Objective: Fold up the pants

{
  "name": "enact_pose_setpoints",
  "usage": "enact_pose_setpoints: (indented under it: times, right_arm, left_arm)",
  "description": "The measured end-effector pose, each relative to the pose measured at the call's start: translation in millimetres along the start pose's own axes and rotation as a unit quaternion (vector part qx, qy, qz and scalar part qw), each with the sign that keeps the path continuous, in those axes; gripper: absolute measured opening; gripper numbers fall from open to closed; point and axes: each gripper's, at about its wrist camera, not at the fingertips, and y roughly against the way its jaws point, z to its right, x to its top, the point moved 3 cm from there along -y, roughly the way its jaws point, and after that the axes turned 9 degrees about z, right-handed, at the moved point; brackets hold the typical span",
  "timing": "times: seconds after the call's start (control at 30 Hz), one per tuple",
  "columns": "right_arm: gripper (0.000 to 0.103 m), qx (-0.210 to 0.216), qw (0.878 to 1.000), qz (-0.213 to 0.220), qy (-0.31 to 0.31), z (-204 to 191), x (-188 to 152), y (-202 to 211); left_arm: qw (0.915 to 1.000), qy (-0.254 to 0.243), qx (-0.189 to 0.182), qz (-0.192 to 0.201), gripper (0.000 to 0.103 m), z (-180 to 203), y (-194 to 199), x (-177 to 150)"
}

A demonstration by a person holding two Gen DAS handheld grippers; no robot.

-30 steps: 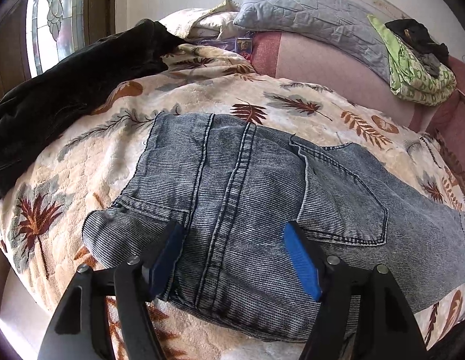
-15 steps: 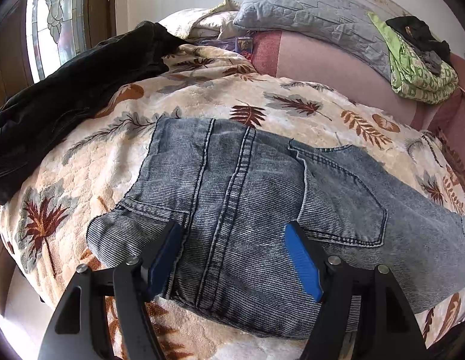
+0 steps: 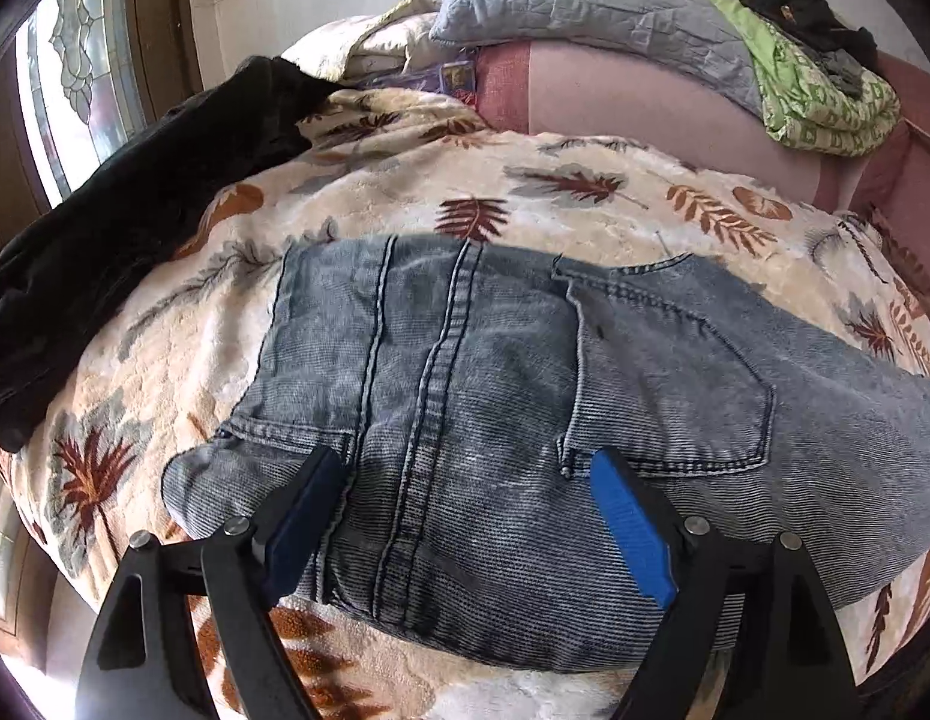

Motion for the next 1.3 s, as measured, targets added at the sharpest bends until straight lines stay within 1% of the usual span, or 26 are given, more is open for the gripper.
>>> enact_pose_setpoints:
  times: [0.07, 0.1, 0.17, 0.2, 0.3, 0.37, 0.43, 0.5, 0.53, 0.6, 0.63, 0.7, 0.77, 0.83, 0.9, 0.93, 0.97, 1.0, 1.03, 1.1, 1.13, 1.17, 1.2, 1.23, 1.27, 1.3]
  right_arm:
    - [0.031, -0.029, 0.997, 0.032, 0.066, -33.9, 7.3, 18.2]
    - [0.032, -0.031, 0.994, 0.042, 0.099, -56.8, 10.1, 24.1]
    - [0.032, 0.008, 0.986, 0.035, 0.166, -114.3, 11.2, 23.4]
    - [0.032, 0.029, 0.979, 0.027, 0.202, -146.2, 7.8, 17.8]
    - [0.032, 0.083, 0.949, -0.02, 0.305, -243.4, -13.7, -22.2]
    - [0.032, 0.097, 0.929, -0.07, 0.349, -297.2, -34.6, -65.0]
    - [0.032, 0.091, 0.912, -0.101, 0.386, -339.9, -53.1, -107.1]
    - [0.032, 0.077, 0.894, -0.13, 0.421, -370.2, -71.4, -147.1]
    - [0.032, 0.066, 0.888, -0.138, 0.434, -381.1, -78.5, -165.4]
    - [0.032, 0.042, 0.872, -0.153, 0.463, -394.9, -90.4, -195.9]
    - [0.032, 0.033, 0.867, -0.155, 0.473, -399.3, -95.6, -206.5]
    - [0.032, 0.017, 0.857, -0.166, 0.488, -402.7, -99.3, -222.6]
    - [0.032, -0.005, 0.85, -0.157, 0.503, -403.7, -99.4, -235.9]
    - [0.032, -0.006, 0.846, -0.171, 0.504, -402.0, -101.7, -244.3]
    - [0.03, -0.005, 0.842, -0.182, 0.507, -400.6, -103.8, -247.7]
    - [0.025, -0.004, 0.839, -0.187, 0.51, -400.0, -105.5, -248.9]
    - [0.02, -0.007, 0.836, -0.185, 0.516, -400.0, -106.5, -248.6]
    - [0.006, -0.015, 0.831, -0.179, 0.527, -400.0, -106.9, -247.7]
    - [0.004, -0.019, 0.827, -0.174, 0.535, -400.5, -106.8, -246.0]
    - [0.004, -0.031, 0.82, -0.154, 0.55, -404.1, -103.8, -239.8]
    - [0.002, -0.04, 0.813, -0.134, 0.564, -408.4, -103.5, -236.6]
    - [0.002, -0.048, 0.807, -0.115, 0.578, -412.3, -101.8, -232.9]
    - [0.002, -0.047, 0.807, -0.11, 0.579, -415.5, -100.6, -230.5]
    - [0.002, -0.05, 0.803, -0.106, 0.584, -416.7, -100.7, -230.3]
    - [0.002, -0.056, 0.793, -0.095, 0.599, -417.4, -103.1, -230.9]
    - [0.002, -0.06, 0.787, -0.093, 0.607, -415.8, -106.2, -233.1]
  left_arm:
    - [0.9994, 0.008, -0.003, 0.033, 0.085, 0.7, 14.0, 8.9]
    - [0.9989, 0.016, -0.01, 0.043, 0.086, 1.5, 18.2, 13.8]
    - [0.9978, 0.031, -0.026, 0.053, 0.086, 4.2, 19.9, 22.2]
    - [0.9974, 0.034, -0.032, 0.054, 0.086, 5.9, 17.3, 24.8]
    - [0.998, 0.042, -0.025, 0.04, 0.086, 5.8, 3.3, 27.6]
    - [0.9967, 0.063, -0.035, 0.037, 0.086, 1.9, -1.3, 27.7]
    - [0.996, 0.072, -0.04, 0.034, 0.086, -0.9, -8.3, 26.0]
    - [0.9964, 0.08, -0.025, 0.007, 0.086, -5.5, -21.2, 19.0]
    - [0.9953, 0.093, -0.026, -0.007, 0.085, -9.5, -26.8, 15.6]
    - [0.992, 0.118, -0.041, -0.016, 0.085, -16.8, -30.9, 12.7]
    - [0.9915, 0.124, -0.039, -0.01, 0.086, -19.3, -29.7, 13.1]
    - [0.9919, 0.122, -0.035, -0.007, 0.086, -20.5, -29.6, 13.0]
    - [0.992, 0.122, -0.034, -0.007, 0.086, -19.7, -29.7, 13.5]
    - [0.9913, 0.125, -0.04, 0.009, 0.086, -17.8, -24.6, 18.9]
    - [0.9908, 0.122, -0.043, 0.041, 0.086, -15.0, -17.7, 30.1]
    - [0.9907, 0.116, -0.043, 0.056, 0.086, -11.9, -14.8, 34.7]
    - [0.9913, 0.108, -0.043, 0.061, 0.086, -7.9, -14.9, 37.2]
    - [0.9929, 0.1, -0.039, 0.052, 0.086, -4.3, -19.2, 37.4]
    - [0.9948, 0.092, -0.03, 0.032, 0.086, -1.2, -27.2, 34.6]
    - [0.9967, 0.073, -0.006, -0.034, 0.085, 3.2, -50.6, 21.9]
    - [0.9968, 0.063, 0.001, -0.05, 0.085, 4.9, -56.9, 17.1]
    - [0.9978, 0.052, 0.006, -0.041, 0.085, 7.2, -54.7, 17.1]
    - [0.9984, 0.045, 0.011, -0.033, 0.085, 9.2, -51.9, 17.6]
    - [0.9986, 0.039, 0.014, -0.034, 0.085, 10.6, -52.3, 16.2]
    - [0.9985, 0.034, 0.017, -0.039, 0.085, 11.4, -54.0, 14.7]
    - [0.9986, 0.031, 0.019, -0.039, 0.086, 11.8, -54.5, 14.2]
